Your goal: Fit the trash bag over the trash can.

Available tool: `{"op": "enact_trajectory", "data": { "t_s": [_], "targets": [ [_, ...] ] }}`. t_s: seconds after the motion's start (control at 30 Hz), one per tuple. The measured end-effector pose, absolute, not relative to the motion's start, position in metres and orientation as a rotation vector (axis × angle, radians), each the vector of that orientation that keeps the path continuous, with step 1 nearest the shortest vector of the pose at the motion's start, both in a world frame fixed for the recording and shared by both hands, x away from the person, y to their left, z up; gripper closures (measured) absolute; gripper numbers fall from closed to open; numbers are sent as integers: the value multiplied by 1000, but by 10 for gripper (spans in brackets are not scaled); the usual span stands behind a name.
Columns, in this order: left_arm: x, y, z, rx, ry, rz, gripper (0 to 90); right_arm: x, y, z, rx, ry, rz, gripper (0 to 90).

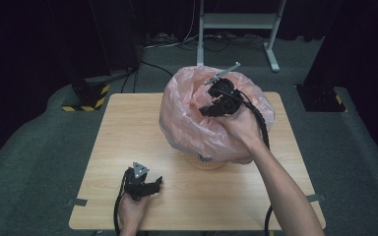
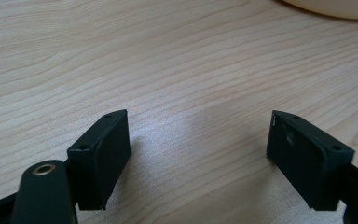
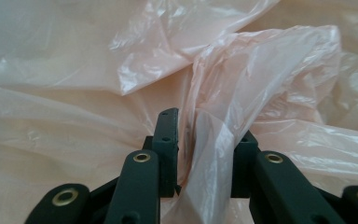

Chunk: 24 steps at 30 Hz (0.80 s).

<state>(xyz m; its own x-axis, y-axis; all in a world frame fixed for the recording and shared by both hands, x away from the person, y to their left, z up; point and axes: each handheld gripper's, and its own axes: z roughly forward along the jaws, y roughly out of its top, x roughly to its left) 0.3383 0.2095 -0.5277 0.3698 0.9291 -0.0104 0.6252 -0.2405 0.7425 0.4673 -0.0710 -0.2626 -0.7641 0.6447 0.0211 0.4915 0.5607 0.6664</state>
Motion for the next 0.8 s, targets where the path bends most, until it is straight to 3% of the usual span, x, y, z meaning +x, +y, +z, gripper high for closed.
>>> {"op": "enact_trajectory", "data": {
  "t_s": [0.1, 0.27, 0.4, 0.7, 0.8],
  "targets": [
    [338, 210, -528, 1967, 1340, 584, 216, 467, -73, -259, 959, 2557, 1010, 714],
    [338, 210, -528, 1966, 1340, 584, 217, 467, -68, -263, 908, 2561, 985, 853],
    [338, 210, -528, 1966, 1340, 583, 216, 467, -57, -270, 874, 2604, 913, 862],
    [338, 210, -528, 1966, 1340, 583, 216, 467, -59, -268, 903, 2594, 935, 691],
    [338, 210, -528, 1966, 1340, 584, 216, 466, -64, -263, 929, 2571, 972, 683]
  ]
}}
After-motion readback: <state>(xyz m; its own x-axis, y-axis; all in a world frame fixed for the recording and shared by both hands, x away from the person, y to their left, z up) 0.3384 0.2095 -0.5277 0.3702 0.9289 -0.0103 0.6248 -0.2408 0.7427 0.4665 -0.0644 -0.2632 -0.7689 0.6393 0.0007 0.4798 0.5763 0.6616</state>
